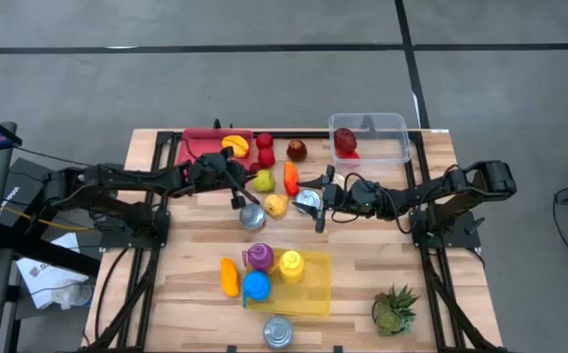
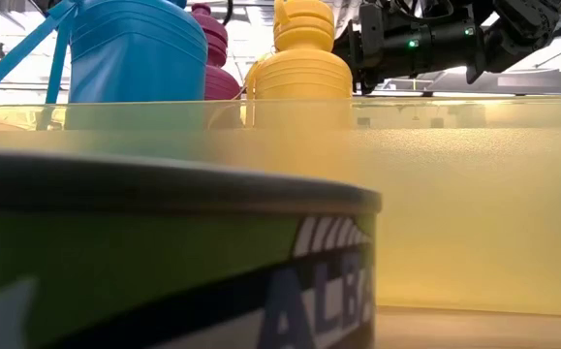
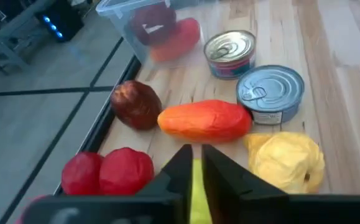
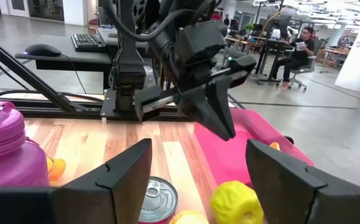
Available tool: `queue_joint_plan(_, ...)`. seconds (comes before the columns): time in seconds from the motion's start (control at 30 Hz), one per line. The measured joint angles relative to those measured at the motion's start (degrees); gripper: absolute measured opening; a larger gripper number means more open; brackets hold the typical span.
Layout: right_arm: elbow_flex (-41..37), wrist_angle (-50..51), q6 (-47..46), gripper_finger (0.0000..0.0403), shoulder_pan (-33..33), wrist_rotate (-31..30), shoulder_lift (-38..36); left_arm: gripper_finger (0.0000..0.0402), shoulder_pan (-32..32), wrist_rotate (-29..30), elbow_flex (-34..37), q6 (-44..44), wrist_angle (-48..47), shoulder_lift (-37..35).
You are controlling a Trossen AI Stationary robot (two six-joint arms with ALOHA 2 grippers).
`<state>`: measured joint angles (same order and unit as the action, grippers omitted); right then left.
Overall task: Pick & Place Food Item
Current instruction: Put the green apple into the red bin
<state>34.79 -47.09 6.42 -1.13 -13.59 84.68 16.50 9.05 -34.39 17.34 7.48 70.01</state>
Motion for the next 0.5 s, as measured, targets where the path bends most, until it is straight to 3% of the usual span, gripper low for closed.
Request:
queue_joint_plan(0.1,0.0,0.0,0.0,0.0249,0.0,0.01,0.0,0.0011,0.8,-1.35,0.0,0.25,-2.83,-0.15)
queue_joint_plan(0.2,0.0,0.17,-0.01,0.0249,0.0,0.02,0.0,0.0037,2.5,-5.46,-0.04,0.98,-4.94,1.66)
queue_joint_plan(0.37,0.0,2.58,-0.92,0.0249,0.02,0.03,0.0,0.0129,3.83,-5.4,-0.04,3.66,-3.49,6.64)
queue_joint_plan(0.5,0.0,3.53,-1.05,0.0249,0.13,0.02,0.0,0.0203,4.37,3.23,-0.05,5.96,3.83,9.51)
